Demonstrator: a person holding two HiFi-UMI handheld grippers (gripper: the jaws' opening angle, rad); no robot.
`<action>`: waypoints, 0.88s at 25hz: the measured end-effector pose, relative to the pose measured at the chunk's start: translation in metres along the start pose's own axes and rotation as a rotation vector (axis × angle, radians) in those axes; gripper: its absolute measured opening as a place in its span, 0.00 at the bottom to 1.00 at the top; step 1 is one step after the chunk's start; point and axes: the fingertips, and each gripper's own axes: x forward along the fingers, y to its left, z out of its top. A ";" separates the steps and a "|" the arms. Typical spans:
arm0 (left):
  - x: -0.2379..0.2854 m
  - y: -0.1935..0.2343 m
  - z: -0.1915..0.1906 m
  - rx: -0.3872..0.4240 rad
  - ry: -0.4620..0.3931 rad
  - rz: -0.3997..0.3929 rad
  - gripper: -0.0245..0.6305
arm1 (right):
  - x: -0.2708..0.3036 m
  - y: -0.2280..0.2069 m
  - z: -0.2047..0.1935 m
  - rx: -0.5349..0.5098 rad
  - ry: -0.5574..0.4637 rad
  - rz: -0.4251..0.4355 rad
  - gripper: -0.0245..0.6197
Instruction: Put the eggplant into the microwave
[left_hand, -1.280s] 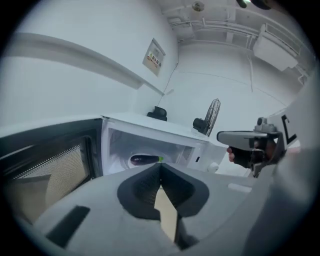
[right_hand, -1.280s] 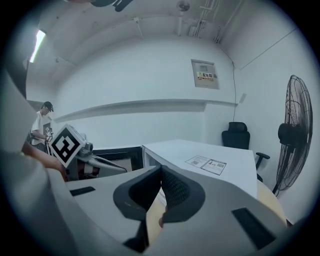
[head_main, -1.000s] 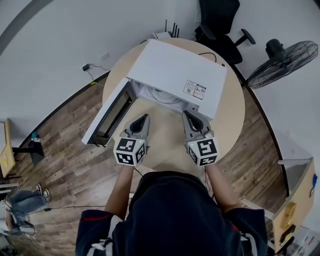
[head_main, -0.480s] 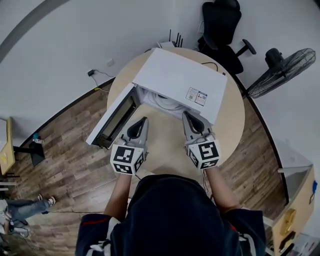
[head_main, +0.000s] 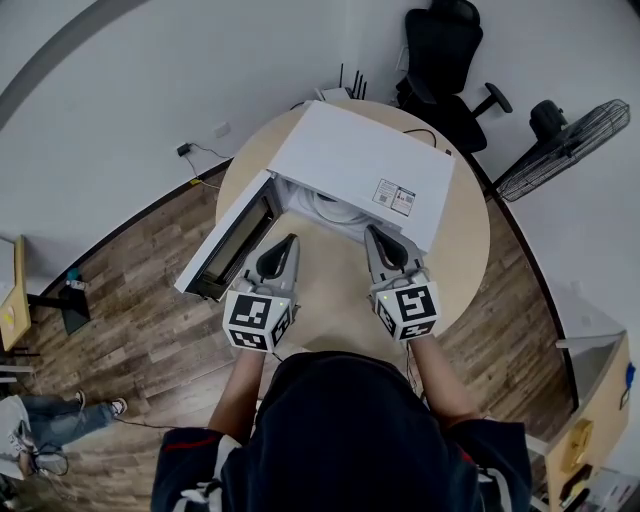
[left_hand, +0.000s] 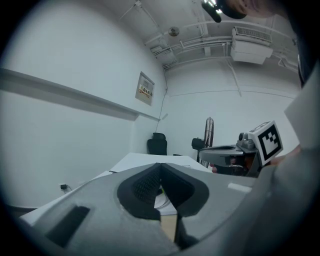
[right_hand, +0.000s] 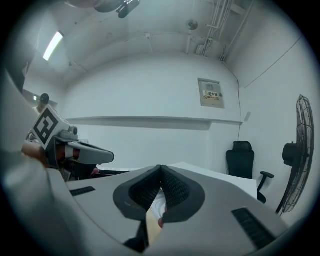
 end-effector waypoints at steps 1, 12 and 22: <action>0.000 0.000 0.001 0.001 -0.002 -0.001 0.06 | 0.000 0.000 0.000 0.000 -0.001 -0.001 0.05; 0.003 0.000 0.009 0.000 -0.019 -0.006 0.06 | 0.001 -0.002 0.000 -0.001 -0.002 -0.008 0.05; 0.004 -0.003 0.012 -0.002 -0.027 -0.006 0.06 | 0.000 -0.002 0.001 -0.001 -0.004 -0.002 0.05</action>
